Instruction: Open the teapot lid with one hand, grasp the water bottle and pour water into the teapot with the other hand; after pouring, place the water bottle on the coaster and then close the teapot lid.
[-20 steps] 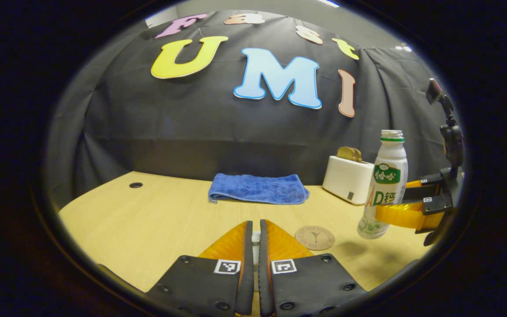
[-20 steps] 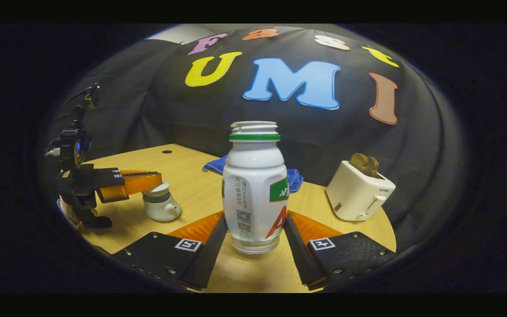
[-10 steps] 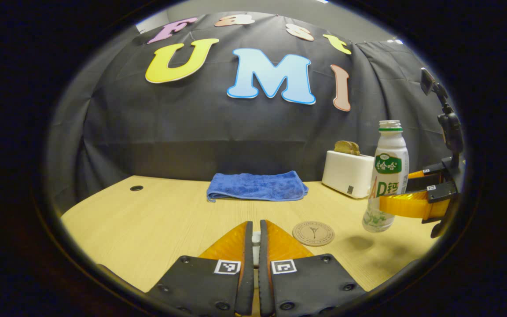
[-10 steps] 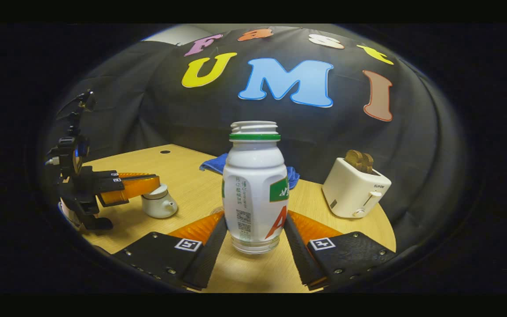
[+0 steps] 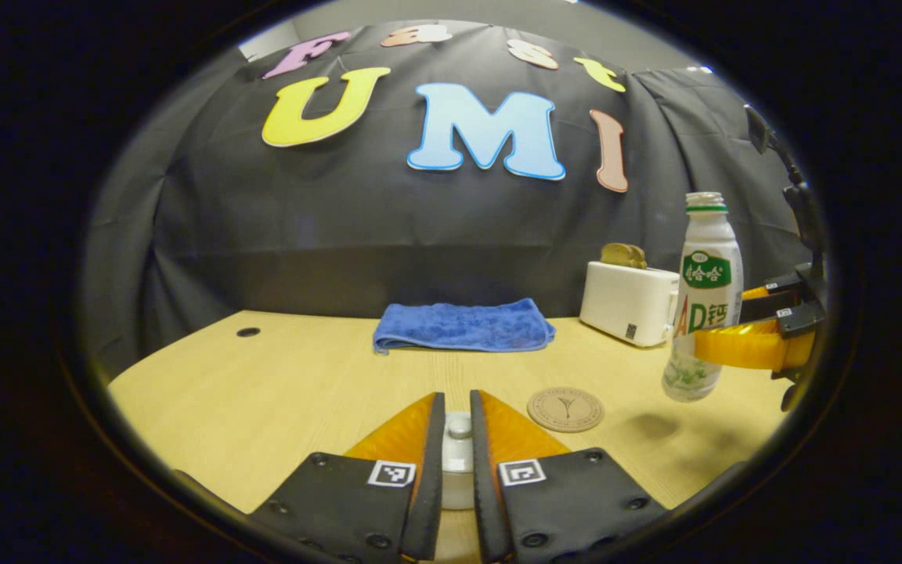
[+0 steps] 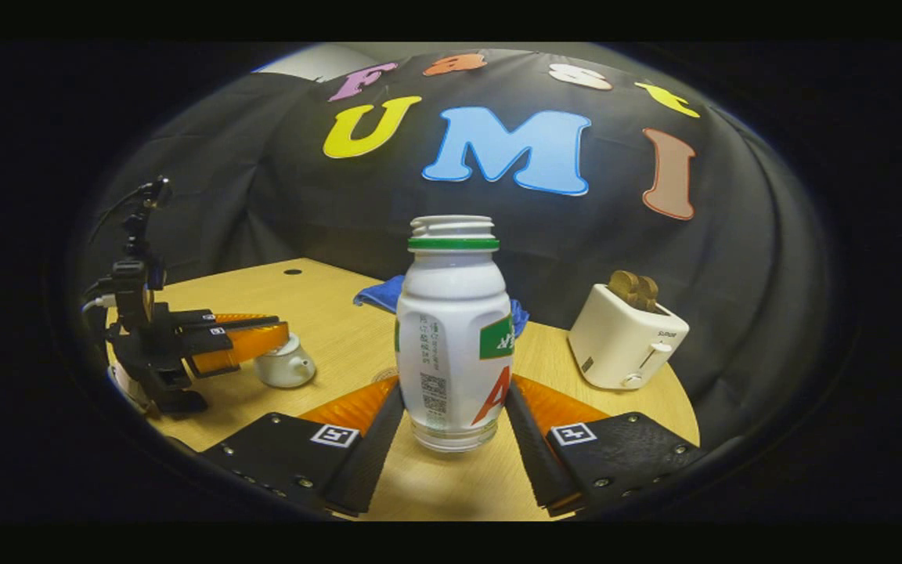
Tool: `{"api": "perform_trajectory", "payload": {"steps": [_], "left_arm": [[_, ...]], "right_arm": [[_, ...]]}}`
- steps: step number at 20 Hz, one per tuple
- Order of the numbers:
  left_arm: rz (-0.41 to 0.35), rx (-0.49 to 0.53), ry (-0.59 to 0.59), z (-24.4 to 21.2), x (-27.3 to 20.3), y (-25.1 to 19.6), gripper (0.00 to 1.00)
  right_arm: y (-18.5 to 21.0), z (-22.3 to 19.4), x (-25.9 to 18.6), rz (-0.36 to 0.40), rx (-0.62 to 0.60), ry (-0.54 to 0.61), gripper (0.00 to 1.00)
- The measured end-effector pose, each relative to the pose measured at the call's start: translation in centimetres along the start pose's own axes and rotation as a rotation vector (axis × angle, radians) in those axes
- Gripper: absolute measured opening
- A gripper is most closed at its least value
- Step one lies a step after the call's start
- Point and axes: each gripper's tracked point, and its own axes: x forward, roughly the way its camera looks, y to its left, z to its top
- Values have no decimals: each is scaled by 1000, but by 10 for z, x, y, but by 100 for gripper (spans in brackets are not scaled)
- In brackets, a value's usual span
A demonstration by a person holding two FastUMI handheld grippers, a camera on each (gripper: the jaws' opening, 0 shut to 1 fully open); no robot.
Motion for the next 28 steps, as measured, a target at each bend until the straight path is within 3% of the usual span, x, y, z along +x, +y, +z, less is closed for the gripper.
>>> {"api": "perform_trajectory", "payload": {"steps": [4, 8, 16, 20, 28], "left_arm": [[-25, -16, 1, 0, -1, -7, 56], [-54, -49, -31, 12, -17, -13, 77], [-30, -52, -26, 13, -56, 7, 80], [3, -71, -58, 24, -74, 34, 80], [28, -78, -67, 23, -82, 51, 80]], "right_arm": [[-1, 3, -2, -2, 1, -6, 74], [0, 6, 1, -4, 2, -16, 74], [16, 32, 40, 5, 115, -89, 74], [21, 21, 80, -4, 168, -72, 74], [35, 16, 107, -3, 174, -62, 74]]}}
